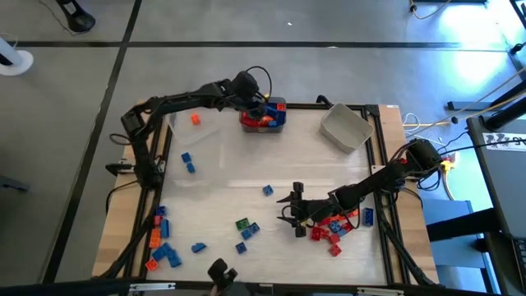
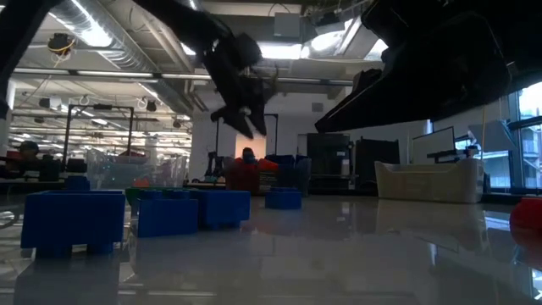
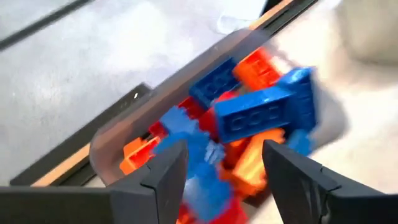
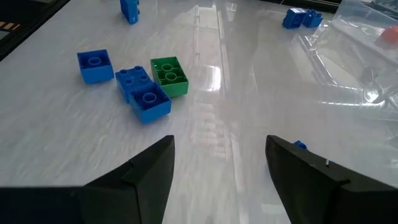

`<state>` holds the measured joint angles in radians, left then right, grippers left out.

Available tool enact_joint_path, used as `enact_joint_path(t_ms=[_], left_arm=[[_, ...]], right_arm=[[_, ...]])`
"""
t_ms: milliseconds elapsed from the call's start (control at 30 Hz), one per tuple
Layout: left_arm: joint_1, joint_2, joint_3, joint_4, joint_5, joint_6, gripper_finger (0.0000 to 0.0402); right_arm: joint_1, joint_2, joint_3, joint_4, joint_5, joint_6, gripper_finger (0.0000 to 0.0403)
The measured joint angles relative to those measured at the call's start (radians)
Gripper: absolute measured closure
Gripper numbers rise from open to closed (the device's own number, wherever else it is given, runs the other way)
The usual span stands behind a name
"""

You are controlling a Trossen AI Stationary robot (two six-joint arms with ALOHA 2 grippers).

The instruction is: Sort blocks by size

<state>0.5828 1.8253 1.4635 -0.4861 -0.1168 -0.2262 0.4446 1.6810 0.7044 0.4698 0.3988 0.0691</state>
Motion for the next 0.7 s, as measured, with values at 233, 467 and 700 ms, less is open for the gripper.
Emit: enact_joint_path(t_ms=[233,467,700], left_arm=[[-0.117,-0.167,0.000,-0.129,-0.009,0.023,0.0206],[-0.346,-0.286,0.000,-0.335,-0.091,-0.023,0.0206],[-0.624,-0.334,0.000,-0.527,-0.221,-0.226,0.0206]], right_arm=[[0.000,0.000,0.000,0.000,0.000,0.000,0.0155],[0.000,0.000,0.000,0.000,0.000,0.000,0.0155],[0.000,0.000,0.000,0.000,0.000,0.001,0.0155]])
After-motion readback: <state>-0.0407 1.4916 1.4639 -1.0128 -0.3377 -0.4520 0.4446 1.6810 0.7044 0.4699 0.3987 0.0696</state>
